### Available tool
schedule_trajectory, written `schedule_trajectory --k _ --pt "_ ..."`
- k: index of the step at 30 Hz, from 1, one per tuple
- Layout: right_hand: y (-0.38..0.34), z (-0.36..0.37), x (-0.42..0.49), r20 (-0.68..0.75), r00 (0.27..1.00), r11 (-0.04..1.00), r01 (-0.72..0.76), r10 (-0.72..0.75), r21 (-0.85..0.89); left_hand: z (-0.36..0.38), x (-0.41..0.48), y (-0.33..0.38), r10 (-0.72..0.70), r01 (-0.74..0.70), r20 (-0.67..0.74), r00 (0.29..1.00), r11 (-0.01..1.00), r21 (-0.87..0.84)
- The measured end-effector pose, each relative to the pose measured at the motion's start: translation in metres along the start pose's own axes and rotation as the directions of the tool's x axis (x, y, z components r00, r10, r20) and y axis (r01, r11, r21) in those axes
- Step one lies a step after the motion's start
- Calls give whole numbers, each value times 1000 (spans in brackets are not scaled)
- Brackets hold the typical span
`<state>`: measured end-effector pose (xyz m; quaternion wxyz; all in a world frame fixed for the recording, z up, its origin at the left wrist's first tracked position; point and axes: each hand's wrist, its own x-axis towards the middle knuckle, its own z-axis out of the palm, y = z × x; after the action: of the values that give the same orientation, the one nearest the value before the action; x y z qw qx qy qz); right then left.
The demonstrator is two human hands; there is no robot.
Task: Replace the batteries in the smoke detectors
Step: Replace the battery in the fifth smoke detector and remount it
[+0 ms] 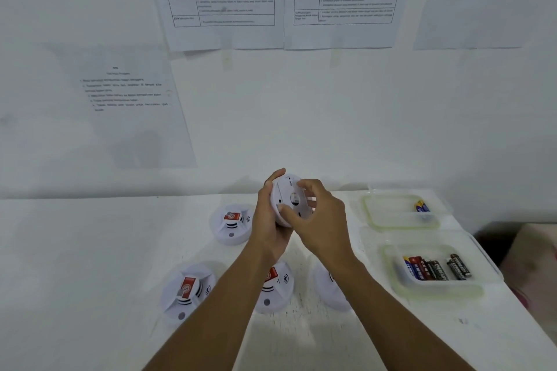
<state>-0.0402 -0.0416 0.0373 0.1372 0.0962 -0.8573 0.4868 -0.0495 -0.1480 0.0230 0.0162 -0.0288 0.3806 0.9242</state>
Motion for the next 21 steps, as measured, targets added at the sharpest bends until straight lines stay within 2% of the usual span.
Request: schedule_trajectory --k 4,8,11,13,17,19,21 --pt "1 -4 10 38 999 999 -35 35 15 -6 4 0 -25 25 4 1000 1000 19" --pt "2 -12 14 33 999 999 3 -4 51 -15 9 -2 -30 30 0 1000 999 45" --pt "16 -23 25 -35 997 998 63 -63 -7 -27 14 0 -8 7 -58 998 1000 -8" --pt "34 -34 38 -43 998 998 32 -34 -54 -35 16 3 -11 8 -74 997 999 -47" --pt "80 -43 65 188 975 954 -60 119 -294 -47 17 11 -18 16 -47 999 998 -57" --pt "95 -38 72 276 941 932 -91 195 -350 -51 18 11 -34 32 -36 999 998 -57" --pt "103 -32 76 306 928 925 -88 210 -368 -53 19 10 -50 47 -40 998 997 -62"
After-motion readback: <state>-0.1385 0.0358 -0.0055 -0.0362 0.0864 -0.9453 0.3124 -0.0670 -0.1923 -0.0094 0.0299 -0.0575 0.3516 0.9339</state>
